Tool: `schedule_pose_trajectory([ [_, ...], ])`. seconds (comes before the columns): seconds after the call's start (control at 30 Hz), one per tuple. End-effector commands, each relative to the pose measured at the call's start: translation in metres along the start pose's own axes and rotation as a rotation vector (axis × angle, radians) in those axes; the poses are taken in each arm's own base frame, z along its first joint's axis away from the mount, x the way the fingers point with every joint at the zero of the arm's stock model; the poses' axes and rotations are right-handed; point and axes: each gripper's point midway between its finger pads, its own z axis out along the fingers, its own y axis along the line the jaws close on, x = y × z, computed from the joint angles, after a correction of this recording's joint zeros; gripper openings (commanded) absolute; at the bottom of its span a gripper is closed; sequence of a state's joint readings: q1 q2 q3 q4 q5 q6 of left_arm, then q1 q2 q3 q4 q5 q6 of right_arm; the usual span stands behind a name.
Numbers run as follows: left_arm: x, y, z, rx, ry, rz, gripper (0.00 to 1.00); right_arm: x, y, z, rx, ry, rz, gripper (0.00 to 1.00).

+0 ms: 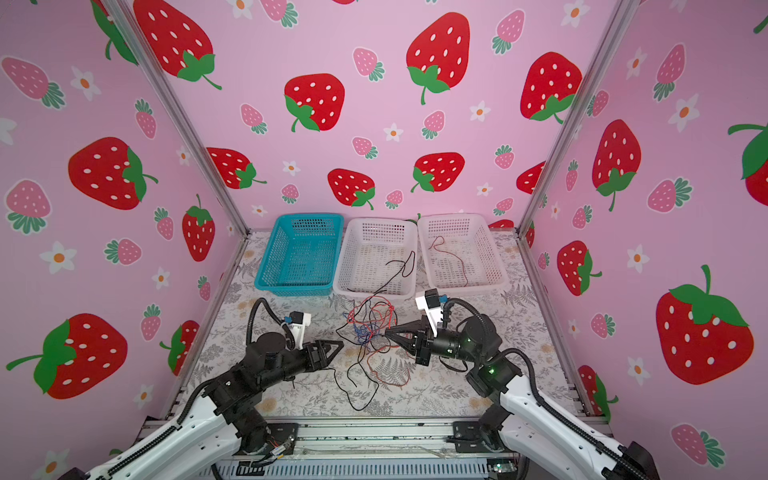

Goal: Untangle the cables

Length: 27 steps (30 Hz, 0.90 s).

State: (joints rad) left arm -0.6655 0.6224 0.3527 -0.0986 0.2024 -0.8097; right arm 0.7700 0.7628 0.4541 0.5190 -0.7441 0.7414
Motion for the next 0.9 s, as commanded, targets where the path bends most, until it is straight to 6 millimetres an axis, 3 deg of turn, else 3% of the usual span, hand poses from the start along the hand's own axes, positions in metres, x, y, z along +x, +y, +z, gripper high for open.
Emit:
schedule_pose_trajectory([
  [0.0,-0.023,-0.026,-0.005,0.056,-0.053,0.149,0.69,-0.016,0.024,-0.003,-0.081,-0.028,-0.049,0.0],
  [0.33,-0.03,-0.027,0.01,0.014,-0.025,0.317,0.72,-0.015,0.037,-0.003,-0.153,-0.001,-0.05,0.0],
  [0.5,-0.029,-0.019,0.02,-0.016,-0.005,0.347,0.67,-0.019,0.044,-0.004,-0.176,0.002,-0.058,0.0],
  [0.7,-0.031,-0.026,0.023,0.005,-0.003,0.364,0.49,-0.02,0.046,-0.005,-0.168,-0.002,-0.061,0.0],
  [0.87,-0.033,-0.035,0.011,0.037,-0.018,0.355,0.18,-0.024,0.035,-0.006,-0.098,-0.026,-0.064,0.0],
])
